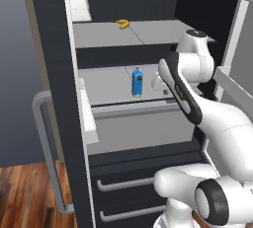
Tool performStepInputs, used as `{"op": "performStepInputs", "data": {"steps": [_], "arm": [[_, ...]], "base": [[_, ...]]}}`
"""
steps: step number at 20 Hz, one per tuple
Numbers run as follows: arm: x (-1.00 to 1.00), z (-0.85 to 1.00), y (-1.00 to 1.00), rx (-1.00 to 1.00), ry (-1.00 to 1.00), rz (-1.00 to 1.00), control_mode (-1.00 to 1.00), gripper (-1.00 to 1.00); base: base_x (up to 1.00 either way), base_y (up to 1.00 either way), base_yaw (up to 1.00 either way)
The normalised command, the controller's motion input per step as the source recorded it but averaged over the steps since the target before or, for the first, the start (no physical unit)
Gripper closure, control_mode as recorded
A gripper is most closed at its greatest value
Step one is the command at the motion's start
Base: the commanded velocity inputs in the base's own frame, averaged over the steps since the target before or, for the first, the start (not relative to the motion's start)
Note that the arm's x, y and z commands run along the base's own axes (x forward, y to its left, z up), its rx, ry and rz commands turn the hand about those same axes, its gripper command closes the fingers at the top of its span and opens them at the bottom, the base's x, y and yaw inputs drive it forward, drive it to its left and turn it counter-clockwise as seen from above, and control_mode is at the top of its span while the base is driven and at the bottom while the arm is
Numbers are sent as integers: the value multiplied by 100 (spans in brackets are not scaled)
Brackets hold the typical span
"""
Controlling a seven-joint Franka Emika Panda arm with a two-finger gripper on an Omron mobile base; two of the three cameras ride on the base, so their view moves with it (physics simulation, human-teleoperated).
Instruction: Take out the milk from the fridge and place it on the tray on the counter. Then take the sugar cube near the tray and place it in the tray.
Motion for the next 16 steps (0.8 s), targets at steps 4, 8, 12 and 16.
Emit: {"op": "performStepInputs", "data": {"steps": [4,8,12,16], "arm": [[-41,0,13,-5,-10,0,-100,-100],[-44,0,39,-12,-45,0,-100,-100],[-2,0,34,-1,-54,0,-100,-100],[15,0,12,10,-41,0,-100,-100]], "base": [[0,0,0],[0,0,0],[0,0,0],[0,0,0]]}}
